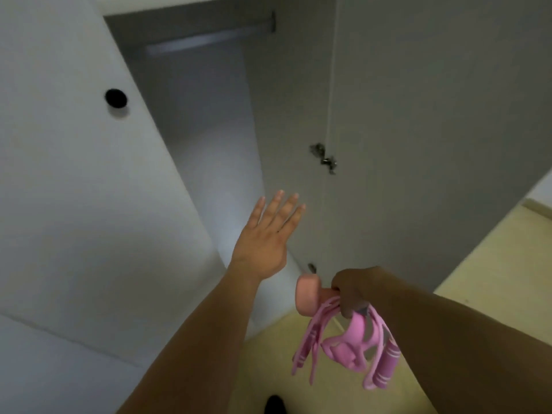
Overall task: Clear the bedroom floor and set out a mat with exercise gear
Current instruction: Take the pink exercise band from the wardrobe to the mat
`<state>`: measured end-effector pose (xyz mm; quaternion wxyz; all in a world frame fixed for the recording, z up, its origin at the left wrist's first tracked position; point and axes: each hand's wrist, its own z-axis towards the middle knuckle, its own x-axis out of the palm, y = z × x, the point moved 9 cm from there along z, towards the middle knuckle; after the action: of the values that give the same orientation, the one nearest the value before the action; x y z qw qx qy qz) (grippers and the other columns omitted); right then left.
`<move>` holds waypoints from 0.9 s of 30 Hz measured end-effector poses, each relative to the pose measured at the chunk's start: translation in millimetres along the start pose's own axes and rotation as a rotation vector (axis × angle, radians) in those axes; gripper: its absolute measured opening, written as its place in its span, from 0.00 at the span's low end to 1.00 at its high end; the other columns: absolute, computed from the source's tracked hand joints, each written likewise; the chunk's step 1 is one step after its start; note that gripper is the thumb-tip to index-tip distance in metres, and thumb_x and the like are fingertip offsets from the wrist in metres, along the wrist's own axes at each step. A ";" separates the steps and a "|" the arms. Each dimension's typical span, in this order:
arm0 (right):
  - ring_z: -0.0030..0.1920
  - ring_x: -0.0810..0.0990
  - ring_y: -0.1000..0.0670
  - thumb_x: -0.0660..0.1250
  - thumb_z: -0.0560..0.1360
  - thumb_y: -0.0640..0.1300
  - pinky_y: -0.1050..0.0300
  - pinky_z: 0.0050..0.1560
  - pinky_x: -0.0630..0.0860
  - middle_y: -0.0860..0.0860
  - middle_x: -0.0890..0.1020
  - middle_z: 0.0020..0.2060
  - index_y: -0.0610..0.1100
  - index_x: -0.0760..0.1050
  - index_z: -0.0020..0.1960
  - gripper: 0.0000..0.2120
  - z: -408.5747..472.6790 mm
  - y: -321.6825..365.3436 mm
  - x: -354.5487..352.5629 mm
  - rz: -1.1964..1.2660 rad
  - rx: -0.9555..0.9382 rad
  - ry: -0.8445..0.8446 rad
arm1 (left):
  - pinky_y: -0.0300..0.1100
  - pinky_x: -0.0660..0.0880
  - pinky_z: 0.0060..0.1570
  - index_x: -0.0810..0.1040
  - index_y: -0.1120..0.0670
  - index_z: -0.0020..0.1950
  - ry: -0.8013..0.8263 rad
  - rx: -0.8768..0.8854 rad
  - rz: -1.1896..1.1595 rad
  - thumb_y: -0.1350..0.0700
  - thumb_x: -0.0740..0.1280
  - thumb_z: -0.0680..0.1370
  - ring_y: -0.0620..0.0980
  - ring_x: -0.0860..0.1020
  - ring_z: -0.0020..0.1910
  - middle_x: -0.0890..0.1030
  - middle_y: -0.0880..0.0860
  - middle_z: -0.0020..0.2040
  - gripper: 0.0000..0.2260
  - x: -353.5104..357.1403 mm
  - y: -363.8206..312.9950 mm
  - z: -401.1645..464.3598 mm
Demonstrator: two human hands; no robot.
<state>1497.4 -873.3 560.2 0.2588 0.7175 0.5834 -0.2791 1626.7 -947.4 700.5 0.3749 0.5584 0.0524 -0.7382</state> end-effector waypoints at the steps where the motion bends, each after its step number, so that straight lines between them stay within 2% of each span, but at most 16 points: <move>1: 0.43 0.82 0.46 0.71 0.51 0.54 0.45 0.49 0.81 0.53 0.82 0.39 0.53 0.77 0.40 0.18 -10.1 -13.2 7.4 0.011 0.018 0.011 | 0.56 0.44 0.76 0.54 0.53 0.79 -0.020 0.063 0.006 0.59 0.58 0.69 0.57 0.50 0.78 0.56 0.54 0.79 0.37 -5.5 -19.2 9.6; 4: 0.46 0.83 0.46 0.72 0.59 0.52 0.49 0.51 0.80 0.52 0.84 0.44 0.49 0.81 0.47 0.18 -45.1 -53.9 29.3 0.033 0.071 0.052 | 0.54 0.44 0.76 0.56 0.53 0.79 -0.099 0.292 0.033 0.60 0.55 0.69 0.56 0.52 0.78 0.57 0.53 0.79 0.36 -26.3 -86.6 36.8; 6: 0.46 0.83 0.47 0.73 0.62 0.49 0.55 0.46 0.78 0.52 0.84 0.44 0.47 0.82 0.51 0.18 -63.4 -80.4 40.7 0.073 0.129 0.055 | 0.54 0.46 0.76 0.57 0.53 0.79 -0.158 0.452 0.051 0.61 0.54 0.70 0.55 0.52 0.78 0.57 0.52 0.79 0.35 -41.6 -133.2 50.3; 9: 0.43 0.81 0.47 0.73 0.65 0.47 0.58 0.42 0.74 0.51 0.82 0.42 0.45 0.82 0.53 0.17 -90.3 -116.6 63.4 0.181 0.207 0.089 | 0.53 0.41 0.76 0.50 0.54 0.80 -0.229 0.665 0.105 0.62 0.55 0.71 0.54 0.48 0.79 0.51 0.53 0.80 0.36 -67.8 -206.8 65.0; 12: 0.44 0.80 0.47 0.71 0.68 0.47 0.57 0.43 0.74 0.51 0.81 0.43 0.45 0.81 0.55 0.16 -114.7 -143.7 79.9 0.210 0.272 0.077 | 0.53 0.34 0.74 0.43 0.56 0.80 -0.251 0.791 0.183 0.63 0.52 0.73 0.55 0.43 0.79 0.44 0.54 0.80 0.35 -90.9 -263.8 78.3; 14: 0.45 0.81 0.47 0.71 0.68 0.47 0.56 0.43 0.74 0.51 0.81 0.43 0.45 0.81 0.55 0.16 -128.8 -162.3 93.7 0.257 0.315 0.079 | 0.55 0.31 0.73 0.42 0.59 0.79 -0.240 0.797 0.266 0.62 0.46 0.75 0.57 0.40 0.78 0.42 0.57 0.80 0.32 -98.8 -289.6 88.5; 16: 0.47 0.82 0.47 0.71 0.68 0.46 0.54 0.46 0.76 0.51 0.81 0.41 0.46 0.82 0.54 0.15 -138.1 -177.1 106.3 0.282 0.350 0.072 | 0.57 0.29 0.70 0.46 0.63 0.79 -0.181 0.722 0.362 0.60 0.42 0.76 0.61 0.41 0.78 0.47 0.61 0.79 0.29 -96.5 -298.4 98.8; 18: 0.48 0.83 0.46 0.72 0.67 0.47 0.54 0.48 0.77 0.51 0.82 0.42 0.46 0.82 0.53 0.15 -142.4 -187.6 117.0 0.309 0.373 0.064 | 0.58 0.30 0.69 0.52 0.65 0.77 -0.149 0.654 0.406 0.57 0.43 0.78 0.65 0.45 0.77 0.55 0.64 0.78 0.27 -95.2 -295.7 104.6; 21: 0.47 0.82 0.46 0.73 0.66 0.48 0.54 0.47 0.77 0.51 0.83 0.43 0.47 0.81 0.53 0.15 -146.4 -195.7 129.7 0.324 0.396 0.060 | 0.60 0.36 0.72 0.66 0.65 0.72 -0.162 0.675 0.387 0.58 0.44 0.78 0.65 0.58 0.75 0.67 0.65 0.71 0.26 -97.8 -297.7 103.7; 24: 0.47 0.82 0.46 0.72 0.67 0.48 0.52 0.51 0.78 0.50 0.82 0.44 0.48 0.80 0.53 0.16 -149.2 -191.8 133.9 0.329 0.407 0.082 | 0.59 0.44 0.75 0.80 0.62 0.57 -0.151 0.718 0.284 0.54 0.51 0.80 0.63 0.69 0.66 0.77 0.63 0.59 0.21 -100.1 -288.6 94.7; 27: 0.51 0.81 0.46 0.71 0.69 0.48 0.50 0.54 0.78 0.50 0.81 0.48 0.46 0.79 0.58 0.18 -149.3 -177.3 128.8 0.297 0.394 0.110 | 0.57 0.48 0.75 0.82 0.61 0.50 -0.220 0.798 0.252 0.49 0.58 0.78 0.62 0.72 0.61 0.80 0.61 0.53 0.19 -90.7 -265.0 68.4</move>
<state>1359.2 -647.2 567.6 0.1200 0.8460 0.4191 -0.3071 1419.5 -747.4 713.7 0.2202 0.5797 -0.3462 -0.7040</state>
